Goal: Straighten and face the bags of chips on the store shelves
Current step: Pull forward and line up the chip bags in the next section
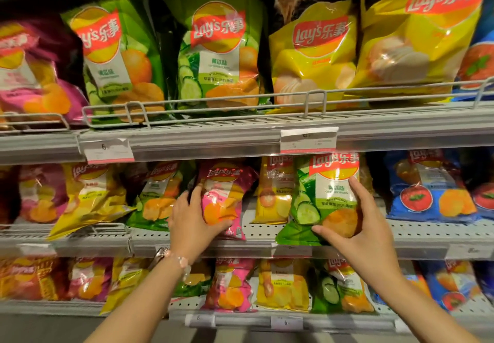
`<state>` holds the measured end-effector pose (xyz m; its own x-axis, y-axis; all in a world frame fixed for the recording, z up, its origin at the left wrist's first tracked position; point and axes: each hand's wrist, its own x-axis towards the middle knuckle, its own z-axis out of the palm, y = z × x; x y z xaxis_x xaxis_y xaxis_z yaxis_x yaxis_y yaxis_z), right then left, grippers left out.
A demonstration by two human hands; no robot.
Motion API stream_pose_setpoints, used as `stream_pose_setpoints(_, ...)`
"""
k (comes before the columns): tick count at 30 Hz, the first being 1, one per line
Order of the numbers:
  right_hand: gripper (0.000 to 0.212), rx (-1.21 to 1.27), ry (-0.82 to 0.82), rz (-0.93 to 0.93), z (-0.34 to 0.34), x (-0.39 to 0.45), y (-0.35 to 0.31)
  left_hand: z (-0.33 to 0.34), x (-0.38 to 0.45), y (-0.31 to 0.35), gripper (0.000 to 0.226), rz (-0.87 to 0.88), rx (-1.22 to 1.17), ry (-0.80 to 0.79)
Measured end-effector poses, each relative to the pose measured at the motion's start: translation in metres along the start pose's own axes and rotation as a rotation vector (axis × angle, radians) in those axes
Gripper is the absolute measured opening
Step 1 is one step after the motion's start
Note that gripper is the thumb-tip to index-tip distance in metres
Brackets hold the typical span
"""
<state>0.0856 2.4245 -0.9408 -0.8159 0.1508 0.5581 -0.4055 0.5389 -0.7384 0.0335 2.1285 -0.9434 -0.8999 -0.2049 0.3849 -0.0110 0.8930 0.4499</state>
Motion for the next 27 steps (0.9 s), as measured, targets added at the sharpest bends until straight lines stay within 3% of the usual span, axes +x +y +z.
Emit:
stream_pose_setpoints(10,0.098,-0.156,-0.041,-0.057,0.020,0.002,-0.002,0.007,-0.002,-0.004,0.063,0.035,-0.323,0.102)
stream_pose_setpoints(16,0.096,-0.209,-0.022,-0.049,0.025,0.001,-0.005,-0.016,-0.029,0.003,0.059,0.021,-0.546,0.128)
stream_pose_setpoints(27,0.100,-0.221,-0.183,-0.150,0.098,0.003,-0.056,-0.063,-0.064,-0.027,0.066,-0.051,-0.550,0.216)
